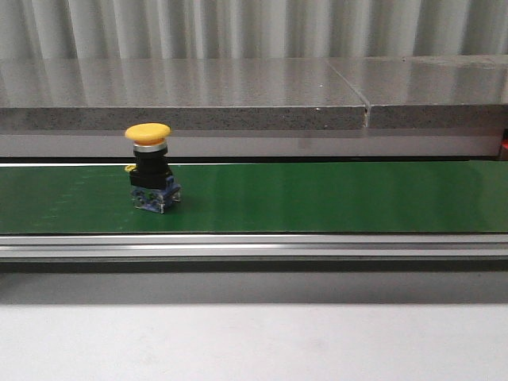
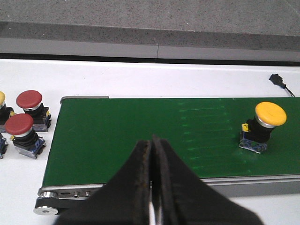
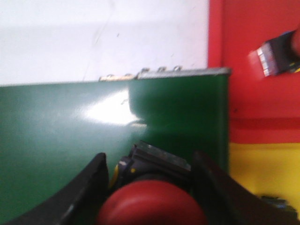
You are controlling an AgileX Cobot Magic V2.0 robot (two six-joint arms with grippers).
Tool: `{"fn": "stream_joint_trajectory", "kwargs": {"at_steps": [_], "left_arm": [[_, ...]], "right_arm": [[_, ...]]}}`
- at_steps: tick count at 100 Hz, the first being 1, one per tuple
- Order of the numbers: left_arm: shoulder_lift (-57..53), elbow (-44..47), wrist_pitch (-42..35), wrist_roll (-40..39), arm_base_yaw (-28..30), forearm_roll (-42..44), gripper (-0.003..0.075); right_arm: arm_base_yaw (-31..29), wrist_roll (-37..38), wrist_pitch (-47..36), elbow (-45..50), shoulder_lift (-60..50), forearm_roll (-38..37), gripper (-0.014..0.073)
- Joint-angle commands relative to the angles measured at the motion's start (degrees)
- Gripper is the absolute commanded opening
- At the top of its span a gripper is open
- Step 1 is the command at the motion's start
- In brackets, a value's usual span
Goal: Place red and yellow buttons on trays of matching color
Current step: 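Grasp the red button, carry it into the red tray, open the right gripper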
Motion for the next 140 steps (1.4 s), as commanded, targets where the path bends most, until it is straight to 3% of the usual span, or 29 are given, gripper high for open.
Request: {"fn": "stream_joint_trajectory", "kwargs": {"at_steps": [1, 26, 71, 140], "left_arm": [[0.2, -1.5, -4.0, 0.1, -0.6, -1.1, -0.0020], [0.2, -1.5, -4.0, 0.1, -0.6, -1.1, -0.0020], [0.2, -1.5, -4.0, 0.1, -0.6, -1.2, -0.0020], [0.2, -1.5, -4.0, 0.1, -0.6, -1.2, -0.0020]], "right_arm": [[-2.7, 0.5, -1.1, -5.3, -1.3, -0.3, 0.0177], [-6.5, 0.7, -1.4, -17.0, 6.2, -0.3, 0.0177], [-7.2, 0.7, -1.4, -41.6, 28.4, -0.3, 0.0177], [-10.6, 0.7, -1.6, -43.3, 37.6, -0.6, 0.0177]]}}
